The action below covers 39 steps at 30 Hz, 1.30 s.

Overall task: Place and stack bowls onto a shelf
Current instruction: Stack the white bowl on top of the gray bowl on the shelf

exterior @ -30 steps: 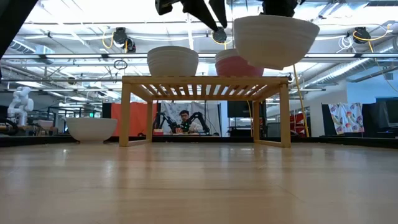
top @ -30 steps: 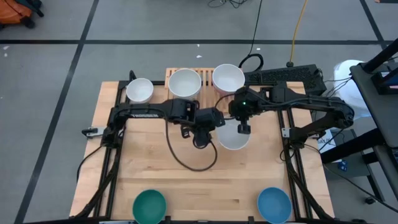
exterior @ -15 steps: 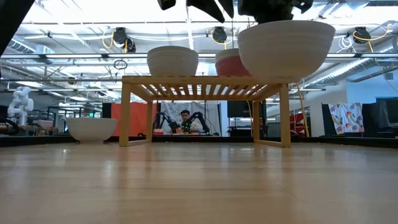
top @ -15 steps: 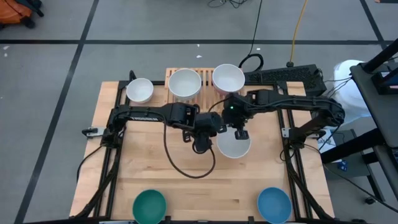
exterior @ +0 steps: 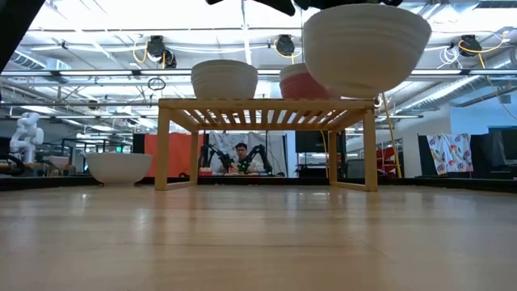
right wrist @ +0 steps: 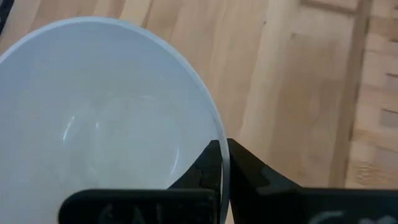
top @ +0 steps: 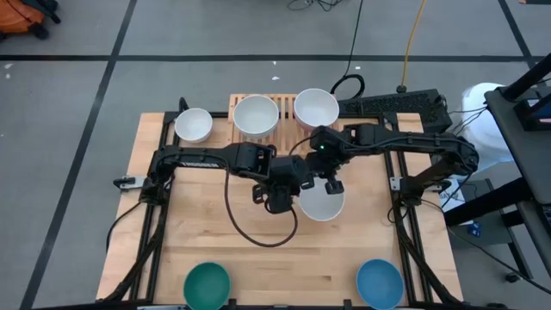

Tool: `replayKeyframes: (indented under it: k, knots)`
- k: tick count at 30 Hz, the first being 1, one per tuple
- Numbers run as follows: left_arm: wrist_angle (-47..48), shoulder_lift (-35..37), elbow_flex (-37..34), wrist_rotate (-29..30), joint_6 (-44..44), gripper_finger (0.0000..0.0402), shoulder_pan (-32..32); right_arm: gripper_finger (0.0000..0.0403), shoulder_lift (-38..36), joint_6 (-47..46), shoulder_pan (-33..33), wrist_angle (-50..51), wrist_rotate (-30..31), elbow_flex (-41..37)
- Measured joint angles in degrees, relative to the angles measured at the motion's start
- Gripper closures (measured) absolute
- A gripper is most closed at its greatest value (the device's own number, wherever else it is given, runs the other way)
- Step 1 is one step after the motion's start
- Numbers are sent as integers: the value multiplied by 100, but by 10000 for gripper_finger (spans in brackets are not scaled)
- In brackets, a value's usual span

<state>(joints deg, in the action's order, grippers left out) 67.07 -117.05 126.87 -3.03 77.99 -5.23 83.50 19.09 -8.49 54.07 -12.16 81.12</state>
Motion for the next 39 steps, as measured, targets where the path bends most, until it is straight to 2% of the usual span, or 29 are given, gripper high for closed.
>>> replayKeyframes:
  k: [10, 36, 39]
  knots:
    - [-7, 11, 7, 4, -202, 305, -4, 403, -64, -59, -4, -512, 61, 0]
    - [139, 11, -74, 0, -772, 305, 0, 403, -247, 138, -4, -539, 192, 0]
    - [142, 11, -76, 0, -801, 315, 7, 403, -247, 152, -4, -539, 192, 0]
